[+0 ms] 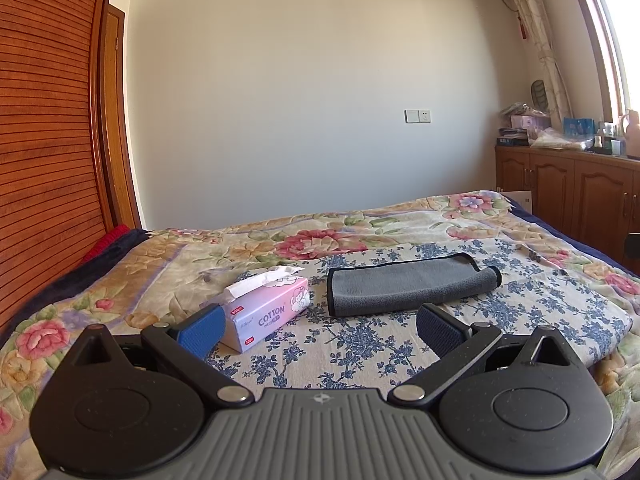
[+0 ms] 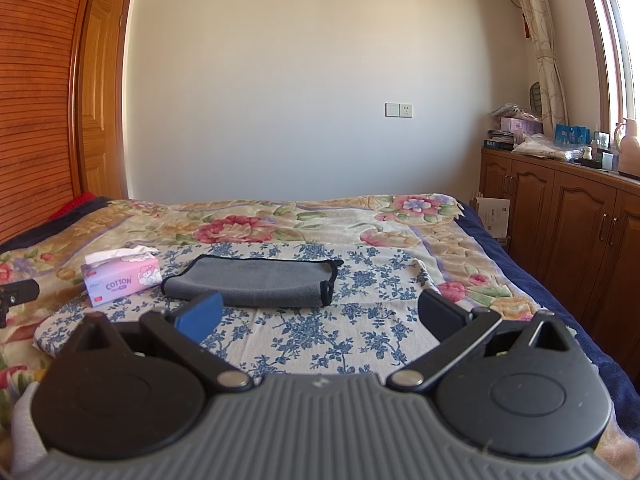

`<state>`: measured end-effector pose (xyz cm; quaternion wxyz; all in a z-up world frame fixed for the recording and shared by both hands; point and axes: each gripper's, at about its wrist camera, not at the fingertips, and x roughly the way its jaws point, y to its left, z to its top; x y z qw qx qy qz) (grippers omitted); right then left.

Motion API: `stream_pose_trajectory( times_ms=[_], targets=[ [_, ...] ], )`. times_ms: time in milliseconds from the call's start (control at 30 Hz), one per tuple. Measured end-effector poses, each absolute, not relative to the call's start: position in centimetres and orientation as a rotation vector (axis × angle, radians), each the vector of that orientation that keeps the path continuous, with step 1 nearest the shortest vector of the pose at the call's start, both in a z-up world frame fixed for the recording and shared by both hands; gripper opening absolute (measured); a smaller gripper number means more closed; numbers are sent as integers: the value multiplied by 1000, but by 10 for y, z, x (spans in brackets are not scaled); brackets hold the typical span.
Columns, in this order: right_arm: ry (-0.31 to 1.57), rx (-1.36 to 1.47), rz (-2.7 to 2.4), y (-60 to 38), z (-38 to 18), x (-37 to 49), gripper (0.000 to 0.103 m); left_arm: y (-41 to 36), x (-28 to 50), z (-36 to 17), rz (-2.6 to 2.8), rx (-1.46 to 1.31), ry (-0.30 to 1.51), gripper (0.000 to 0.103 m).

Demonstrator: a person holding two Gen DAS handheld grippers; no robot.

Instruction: Fold towel

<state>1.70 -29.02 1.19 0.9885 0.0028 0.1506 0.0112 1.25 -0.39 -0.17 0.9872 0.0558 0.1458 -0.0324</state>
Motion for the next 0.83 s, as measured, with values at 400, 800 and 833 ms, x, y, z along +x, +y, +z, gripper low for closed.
stream_pose_trajectory(
  times_ms=[400, 800, 833],
  targets=[
    [302, 5, 22, -290, 12, 17, 103, -5, 12, -2, -65, 113, 292, 103],
    [301, 5, 22, -290, 12, 17, 103, -6, 12, -3, -65, 115, 293, 103],
    [301, 5, 22, -290, 12, 17, 103, -6, 12, -3, -65, 114, 293, 103]
  ],
)
